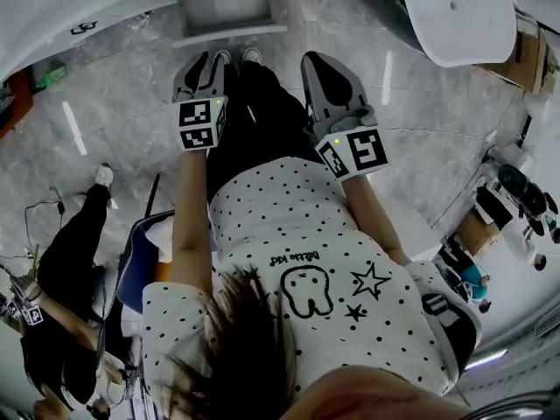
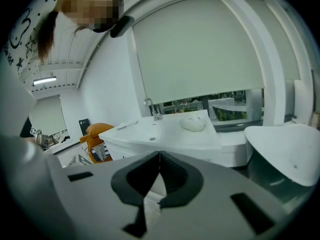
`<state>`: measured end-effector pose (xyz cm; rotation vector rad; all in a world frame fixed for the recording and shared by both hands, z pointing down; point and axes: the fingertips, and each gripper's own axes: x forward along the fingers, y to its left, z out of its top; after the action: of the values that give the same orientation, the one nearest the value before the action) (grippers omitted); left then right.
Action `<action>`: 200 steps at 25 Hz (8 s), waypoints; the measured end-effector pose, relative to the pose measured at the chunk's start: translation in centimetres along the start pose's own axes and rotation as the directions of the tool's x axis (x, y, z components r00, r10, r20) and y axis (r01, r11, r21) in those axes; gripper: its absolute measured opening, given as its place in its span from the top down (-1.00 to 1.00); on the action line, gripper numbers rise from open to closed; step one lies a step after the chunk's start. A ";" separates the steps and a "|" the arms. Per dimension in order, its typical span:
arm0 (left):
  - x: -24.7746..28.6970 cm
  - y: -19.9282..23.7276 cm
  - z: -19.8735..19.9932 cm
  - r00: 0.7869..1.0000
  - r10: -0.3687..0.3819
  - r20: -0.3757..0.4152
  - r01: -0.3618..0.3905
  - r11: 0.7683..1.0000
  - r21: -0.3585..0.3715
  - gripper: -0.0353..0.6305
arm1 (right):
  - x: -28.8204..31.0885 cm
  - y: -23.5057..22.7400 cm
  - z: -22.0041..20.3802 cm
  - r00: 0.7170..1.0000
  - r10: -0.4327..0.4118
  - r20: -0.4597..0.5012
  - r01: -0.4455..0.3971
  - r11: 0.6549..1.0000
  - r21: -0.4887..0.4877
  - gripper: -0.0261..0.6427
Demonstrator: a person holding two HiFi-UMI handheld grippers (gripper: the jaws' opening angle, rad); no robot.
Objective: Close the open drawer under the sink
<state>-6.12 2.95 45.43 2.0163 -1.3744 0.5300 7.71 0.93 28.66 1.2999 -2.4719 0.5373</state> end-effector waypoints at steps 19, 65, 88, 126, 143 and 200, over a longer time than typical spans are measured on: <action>15.0 3.4 -14.3 0.973 0.023 -0.229 -0.049 0.993 -0.110 0.41 | 3.9 -1.1 -6.7 0.996 0.059 -0.070 -0.054 0.996 0.076 0.88; 19.5 4.5 -14.5 0.981 0.102 -0.165 -0.116 0.990 -0.076 0.46 | 6.3 -2.6 -13.0 0.990 -0.012 -0.141 0.026 0.995 0.100 0.88; 20.4 5.3 -13.6 0.978 0.118 -0.171 -0.133 0.988 -0.080 0.46 | 6.9 -2.5 -14.0 0.986 -0.013 -0.166 0.033 0.993 0.118 0.88; 23.1 6.7 -10.4 0.988 0.121 -0.101 -0.131 0.985 -0.110 0.46 | 7.3 -3.4 -14.7 0.983 -0.026 -0.184 0.052 0.990 0.134 0.88; 23.4 7.2 -9.8 0.989 0.122 -0.086 -0.132 0.985 -0.112 0.46 | 7.6 -3.0 -14.9 0.981 -0.032 -0.191 0.058 0.989 0.135 0.88; 27.0 8.9 -5.5 0.991 0.134 -0.026 -0.136 0.983 -0.123 0.46 | 8.3 -5.2 -15.2 0.974 -0.080 -0.211 0.115 0.980 0.160 0.88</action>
<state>-4.11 -13.66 69.09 1.8247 -1.5031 0.5075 8.80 -0.83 46.57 1.3473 -2.2224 0.8304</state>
